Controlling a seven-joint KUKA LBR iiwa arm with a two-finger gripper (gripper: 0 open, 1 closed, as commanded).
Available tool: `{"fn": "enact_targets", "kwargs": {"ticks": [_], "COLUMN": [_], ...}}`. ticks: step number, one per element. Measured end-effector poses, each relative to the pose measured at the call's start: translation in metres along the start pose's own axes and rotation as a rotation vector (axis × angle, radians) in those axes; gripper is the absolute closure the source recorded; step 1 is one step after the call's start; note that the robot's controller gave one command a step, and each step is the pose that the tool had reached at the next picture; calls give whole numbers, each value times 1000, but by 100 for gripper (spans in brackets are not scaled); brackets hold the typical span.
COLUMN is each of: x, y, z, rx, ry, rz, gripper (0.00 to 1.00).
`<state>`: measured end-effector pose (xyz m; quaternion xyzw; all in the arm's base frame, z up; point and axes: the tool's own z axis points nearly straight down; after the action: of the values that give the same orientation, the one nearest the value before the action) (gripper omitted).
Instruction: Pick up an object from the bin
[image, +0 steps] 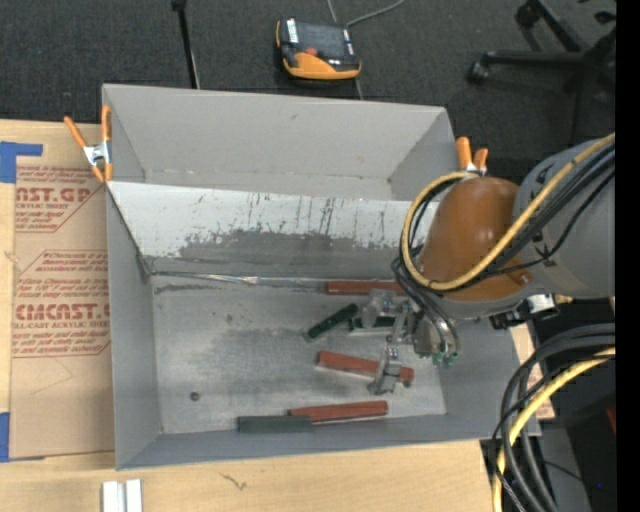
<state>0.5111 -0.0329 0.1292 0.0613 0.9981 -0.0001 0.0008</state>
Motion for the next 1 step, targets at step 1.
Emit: {"fn": "enact_targets", "kwargs": {"ticks": [1], "x": [-48], "y": [-23], "z": [38], "rx": [0], "ry": [0], "rz": [3], "gripper": [0]}}
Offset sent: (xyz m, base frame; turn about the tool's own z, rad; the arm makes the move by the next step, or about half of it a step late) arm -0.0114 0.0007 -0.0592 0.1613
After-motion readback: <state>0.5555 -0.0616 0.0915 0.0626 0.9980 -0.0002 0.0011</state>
